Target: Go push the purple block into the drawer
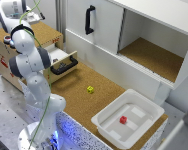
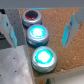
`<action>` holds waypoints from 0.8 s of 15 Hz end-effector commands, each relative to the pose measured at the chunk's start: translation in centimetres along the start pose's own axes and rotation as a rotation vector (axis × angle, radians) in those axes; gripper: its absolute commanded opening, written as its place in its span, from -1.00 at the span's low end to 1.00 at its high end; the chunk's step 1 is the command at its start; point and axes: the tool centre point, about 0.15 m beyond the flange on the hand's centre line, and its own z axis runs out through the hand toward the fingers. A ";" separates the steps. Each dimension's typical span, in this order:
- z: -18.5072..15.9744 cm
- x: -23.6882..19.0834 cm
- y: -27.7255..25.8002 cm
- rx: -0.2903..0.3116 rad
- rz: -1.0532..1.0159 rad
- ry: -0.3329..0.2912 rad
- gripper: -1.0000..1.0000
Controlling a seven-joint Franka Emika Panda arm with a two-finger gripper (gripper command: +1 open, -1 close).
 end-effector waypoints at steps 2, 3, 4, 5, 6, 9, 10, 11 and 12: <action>2.8 1.0 -0.6 -0.005 -0.021 0.073 -1.00; 3.1 1.0 -0.3 -0.002 -0.017 0.067 -1.00; 3.5 1.1 -0.1 0.000 -0.010 0.062 -1.00; 3.9 1.2 0.1 0.007 -0.002 0.058 -1.00; 4.2 1.2 0.3 0.011 0.008 0.056 -1.00; 5.3 1.3 1.0 0.025 0.037 0.047 -1.00; 5.8 1.3 1.2 0.032 0.046 0.039 -1.00; 6.3 1.2 1.5 0.034 0.052 0.030 -1.00; 6.8 1.2 1.7 0.040 0.060 0.027 -1.00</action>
